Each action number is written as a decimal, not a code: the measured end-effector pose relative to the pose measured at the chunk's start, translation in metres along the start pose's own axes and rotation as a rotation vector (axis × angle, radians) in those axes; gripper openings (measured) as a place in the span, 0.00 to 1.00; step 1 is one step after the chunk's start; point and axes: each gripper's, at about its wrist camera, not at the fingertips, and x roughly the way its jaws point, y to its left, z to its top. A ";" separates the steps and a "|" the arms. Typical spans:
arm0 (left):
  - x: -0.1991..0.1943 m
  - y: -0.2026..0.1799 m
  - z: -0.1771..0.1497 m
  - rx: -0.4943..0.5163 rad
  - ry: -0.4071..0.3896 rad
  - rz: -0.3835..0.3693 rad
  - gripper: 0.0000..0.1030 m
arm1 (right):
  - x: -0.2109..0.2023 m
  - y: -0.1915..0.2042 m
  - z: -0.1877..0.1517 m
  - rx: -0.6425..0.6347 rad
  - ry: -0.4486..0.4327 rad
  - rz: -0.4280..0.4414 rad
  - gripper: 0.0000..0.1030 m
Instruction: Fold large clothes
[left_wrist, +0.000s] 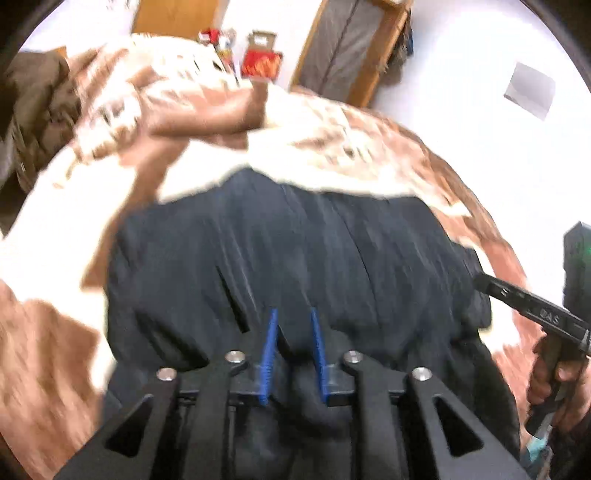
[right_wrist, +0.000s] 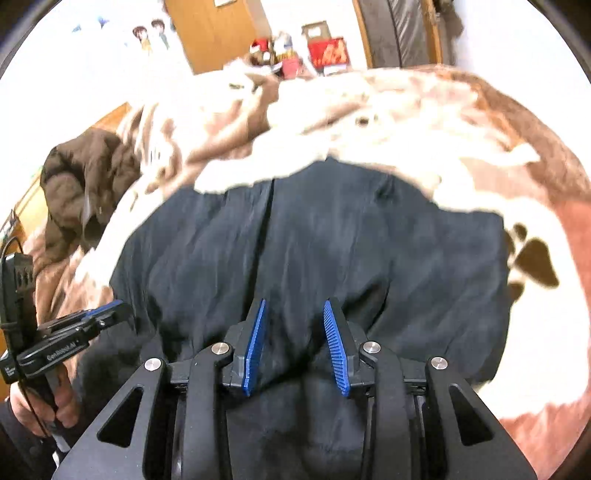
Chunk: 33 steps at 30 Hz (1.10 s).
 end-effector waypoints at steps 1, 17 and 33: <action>0.005 0.006 0.009 -0.001 -0.016 0.029 0.30 | 0.005 -0.004 0.007 0.001 -0.007 -0.013 0.32; 0.027 0.033 0.026 -0.034 -0.018 0.043 0.30 | 0.033 -0.029 0.017 0.031 0.004 -0.050 0.32; 0.138 0.032 0.059 0.070 -0.017 0.119 0.32 | 0.133 -0.060 0.030 0.034 0.019 -0.070 0.32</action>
